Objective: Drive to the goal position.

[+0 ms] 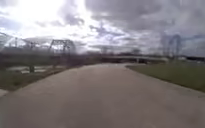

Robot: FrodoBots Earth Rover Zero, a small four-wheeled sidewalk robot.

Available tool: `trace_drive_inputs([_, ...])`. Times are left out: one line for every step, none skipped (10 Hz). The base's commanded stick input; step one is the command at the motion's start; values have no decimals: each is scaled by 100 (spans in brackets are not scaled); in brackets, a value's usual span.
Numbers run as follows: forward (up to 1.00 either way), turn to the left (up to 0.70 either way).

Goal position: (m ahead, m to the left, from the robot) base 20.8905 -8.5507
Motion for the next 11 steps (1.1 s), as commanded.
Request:
trace_drive_inputs([100, 0])
trace_drive_inputs([100, 0])
trace_drive_inputs([100, 0])
trace_drive_inputs([100, 0])
trace_drive_inputs([100, 0])
trace_drive_inputs([100, 0])
trace_drive_inputs([100, 0])
trace_drive_inputs([100, 0])
trace_drive_inputs([100, 0])
trace_drive_inputs([100, 0])
trace_drive_inputs([100, 0])
